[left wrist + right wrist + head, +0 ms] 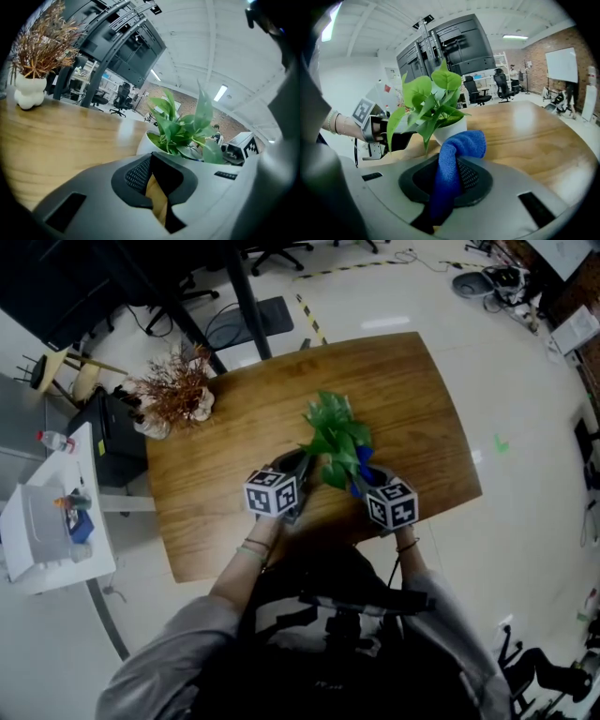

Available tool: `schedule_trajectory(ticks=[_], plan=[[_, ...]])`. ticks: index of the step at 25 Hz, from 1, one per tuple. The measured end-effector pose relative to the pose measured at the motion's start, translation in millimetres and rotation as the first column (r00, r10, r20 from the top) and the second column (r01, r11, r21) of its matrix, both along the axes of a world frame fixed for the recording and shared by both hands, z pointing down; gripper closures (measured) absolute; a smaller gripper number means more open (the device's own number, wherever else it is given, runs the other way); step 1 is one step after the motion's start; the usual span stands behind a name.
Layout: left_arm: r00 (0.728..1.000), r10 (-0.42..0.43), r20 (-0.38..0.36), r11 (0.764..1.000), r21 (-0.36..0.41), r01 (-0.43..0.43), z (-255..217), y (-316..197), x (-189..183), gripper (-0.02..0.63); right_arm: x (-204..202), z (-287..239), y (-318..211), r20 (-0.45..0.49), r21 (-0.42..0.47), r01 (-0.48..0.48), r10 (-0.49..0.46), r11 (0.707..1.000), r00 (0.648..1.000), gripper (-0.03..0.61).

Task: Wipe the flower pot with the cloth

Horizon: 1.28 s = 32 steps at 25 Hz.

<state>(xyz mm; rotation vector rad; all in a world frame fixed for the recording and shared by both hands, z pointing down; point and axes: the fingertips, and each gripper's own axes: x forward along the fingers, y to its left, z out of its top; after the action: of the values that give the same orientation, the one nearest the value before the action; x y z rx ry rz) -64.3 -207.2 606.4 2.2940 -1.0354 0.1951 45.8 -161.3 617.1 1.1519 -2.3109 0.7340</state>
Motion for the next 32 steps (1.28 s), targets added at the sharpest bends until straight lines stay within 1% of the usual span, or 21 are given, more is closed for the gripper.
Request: schedule_trajectory(ticks=[4, 6, 11, 14, 17, 23, 25, 28, 29, 32], plan=[[0.998, 0.063, 0.017, 0.997, 0.05, -0.063, -13, 11, -3, 0.609, -2, -15, 14, 0.067, 0.013, -0.133, 0.132, 0.991, 0.989, 0.518], [0.994, 0.105, 0.027, 0.992, 0.069, -0.107, -18, 18, -3, 0.609, -4, -22, 21, 0.076, 0.023, -0.189, 0.186, 0.982, 0.98, 0.518], [0.973, 0.224, 0.053, 0.968, 0.105, -0.228, -23, 40, 3, 0.608, -11, -34, 40, 0.094, 0.049, -0.306, 0.3, 0.951, 0.949, 0.52], [0.963, 0.265, 0.046, 0.957, 0.112, -0.268, -28, 49, 11, 0.608, -10, -40, 54, 0.113, 0.044, -0.37, 0.363, 0.928, 0.925, 0.52], [0.958, 0.286, 0.036, 0.95, 0.122, -0.288, -33, 60, 19, 0.609, -9, -43, 67, 0.125, 0.044, -0.398, 0.39, 0.916, 0.912, 0.52], [0.942, 0.329, 0.067, 0.929, 0.155, -0.336, -46, 88, 40, 0.609, -5, -51, 92, 0.169, 0.049, -0.424, 0.411, 0.905, 0.896, 0.52], [0.944, 0.326, 0.051, 0.931, 0.159, -0.33, -51, 97, 45, 0.608, -5, -54, 103, 0.173, 0.056, -0.424, 0.41, 0.904, 0.896, 0.52], [0.956, 0.294, -0.009, 0.945, 0.152, -0.289, -57, 111, 50, 0.609, -6, -56, 121, 0.169, 0.067, -0.426, 0.41, 0.902, 0.896, 0.52], [0.957, 0.288, -0.018, 0.947, 0.151, -0.282, -59, 118, 52, 0.609, -7, -56, 128, 0.171, 0.07, -0.425, 0.409, 0.902, 0.896, 0.52], [0.952, 0.306, 0.007, 0.941, 0.152, -0.303, -62, 144, 59, 0.609, -10, -58, 148, 0.181, 0.075, -0.422, 0.404, 0.903, 0.897, 0.52]])
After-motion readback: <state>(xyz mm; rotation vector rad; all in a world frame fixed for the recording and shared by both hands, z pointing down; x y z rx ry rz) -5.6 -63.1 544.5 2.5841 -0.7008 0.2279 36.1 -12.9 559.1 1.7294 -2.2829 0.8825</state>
